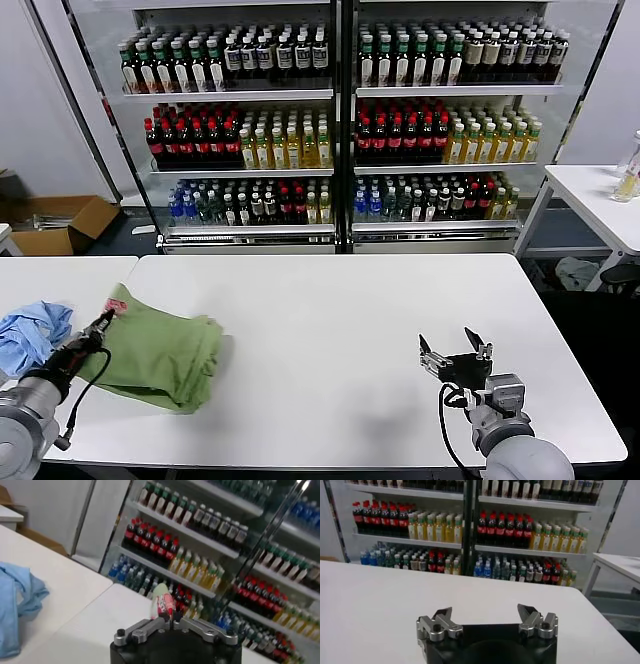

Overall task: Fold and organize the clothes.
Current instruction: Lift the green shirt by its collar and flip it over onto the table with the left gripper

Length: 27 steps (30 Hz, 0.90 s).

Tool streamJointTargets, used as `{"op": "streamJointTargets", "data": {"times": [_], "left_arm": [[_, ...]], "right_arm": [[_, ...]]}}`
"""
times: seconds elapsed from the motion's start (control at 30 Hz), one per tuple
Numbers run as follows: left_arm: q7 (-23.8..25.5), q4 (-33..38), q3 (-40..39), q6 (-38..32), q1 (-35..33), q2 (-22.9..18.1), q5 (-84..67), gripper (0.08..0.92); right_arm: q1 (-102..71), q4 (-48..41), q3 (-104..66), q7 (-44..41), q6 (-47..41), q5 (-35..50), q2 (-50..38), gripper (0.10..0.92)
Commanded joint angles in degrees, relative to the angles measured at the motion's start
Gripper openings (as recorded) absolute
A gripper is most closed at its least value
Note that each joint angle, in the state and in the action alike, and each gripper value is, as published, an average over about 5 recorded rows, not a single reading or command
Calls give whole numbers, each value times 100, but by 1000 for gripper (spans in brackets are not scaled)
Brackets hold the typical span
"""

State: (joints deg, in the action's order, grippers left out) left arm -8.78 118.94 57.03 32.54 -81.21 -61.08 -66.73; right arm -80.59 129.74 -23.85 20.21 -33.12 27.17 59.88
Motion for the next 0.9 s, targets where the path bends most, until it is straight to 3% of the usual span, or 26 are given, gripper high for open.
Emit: {"op": "streamJointTargets", "data": {"times": [0.03, 0.13, 0.23, 0.9], "left_arm": [[-397, 1134, -2826, 56, 280, -1098, 656, 85], [-276, 1107, -3821, 51, 315, -1587, 1437, 85], [-220, 898, -4241, 32, 418, -1893, 1766, 85], [-427, 15, -4639, -501, 976, -2572, 1929, 85]], "right_arm": [[-124, 47, -41, 26, 1, -45, 1, 823], [-195, 69, -71, 35, 0, -84, 17, 823], [-259, 89, -129, 37, 1, -102, 25, 823], [-347, 108, -199, 62, -1, -159, 33, 823]]}}
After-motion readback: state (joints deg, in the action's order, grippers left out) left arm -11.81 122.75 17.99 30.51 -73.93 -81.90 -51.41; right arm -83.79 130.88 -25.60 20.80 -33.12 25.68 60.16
